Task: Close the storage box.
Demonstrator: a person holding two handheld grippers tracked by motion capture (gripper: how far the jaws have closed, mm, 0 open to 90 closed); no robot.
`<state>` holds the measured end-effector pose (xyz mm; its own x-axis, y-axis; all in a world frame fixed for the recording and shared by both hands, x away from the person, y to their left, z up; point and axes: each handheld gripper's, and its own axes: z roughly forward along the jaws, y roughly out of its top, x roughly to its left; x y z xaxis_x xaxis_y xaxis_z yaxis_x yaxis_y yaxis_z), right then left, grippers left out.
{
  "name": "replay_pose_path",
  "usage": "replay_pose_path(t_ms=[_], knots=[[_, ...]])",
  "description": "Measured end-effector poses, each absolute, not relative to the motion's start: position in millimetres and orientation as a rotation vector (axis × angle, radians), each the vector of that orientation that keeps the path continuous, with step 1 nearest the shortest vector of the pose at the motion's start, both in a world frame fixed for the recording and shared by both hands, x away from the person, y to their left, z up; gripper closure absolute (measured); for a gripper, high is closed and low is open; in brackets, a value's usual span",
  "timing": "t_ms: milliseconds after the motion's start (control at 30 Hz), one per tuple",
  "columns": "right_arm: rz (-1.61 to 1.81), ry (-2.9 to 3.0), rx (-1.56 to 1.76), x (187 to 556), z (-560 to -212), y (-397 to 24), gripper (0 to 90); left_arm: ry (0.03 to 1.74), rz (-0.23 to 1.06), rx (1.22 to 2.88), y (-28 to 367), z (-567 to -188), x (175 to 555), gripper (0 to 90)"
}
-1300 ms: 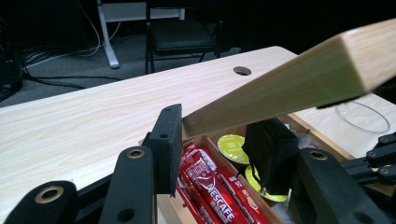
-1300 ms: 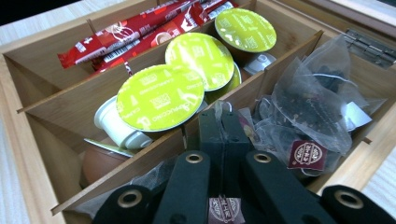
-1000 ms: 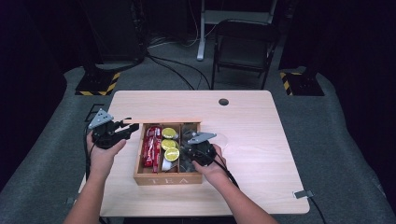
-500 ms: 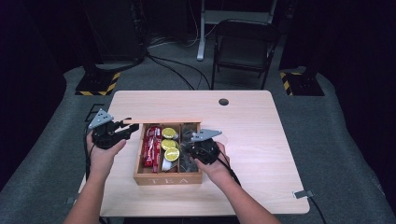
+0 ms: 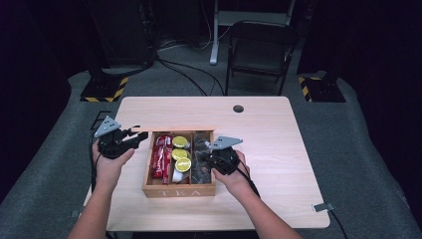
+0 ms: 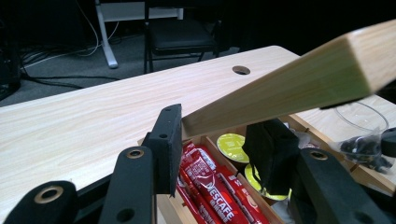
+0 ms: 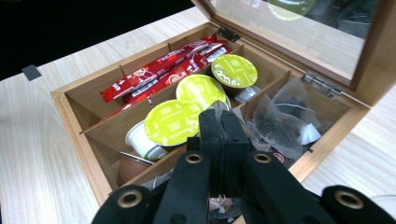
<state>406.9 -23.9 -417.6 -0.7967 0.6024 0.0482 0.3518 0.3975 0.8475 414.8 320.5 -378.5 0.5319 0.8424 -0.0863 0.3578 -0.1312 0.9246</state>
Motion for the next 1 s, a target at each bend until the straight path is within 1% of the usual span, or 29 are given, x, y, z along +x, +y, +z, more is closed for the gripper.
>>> replay_pose_path(t_ms=[500, 1000], knots=[[1.358, 2.319, 0.904, 409.0, -404.6, -58.2, 90.0, 1.016, 0.574, 1.724, 320.4, -378.7, 414.6, 56.8], [1.316, 2.27, 0.955, 414.7, -402.0, -82.1, 90.0, 1.018, 0.575, 1.723, 320.3, -379.1, 414.6, 56.7]])
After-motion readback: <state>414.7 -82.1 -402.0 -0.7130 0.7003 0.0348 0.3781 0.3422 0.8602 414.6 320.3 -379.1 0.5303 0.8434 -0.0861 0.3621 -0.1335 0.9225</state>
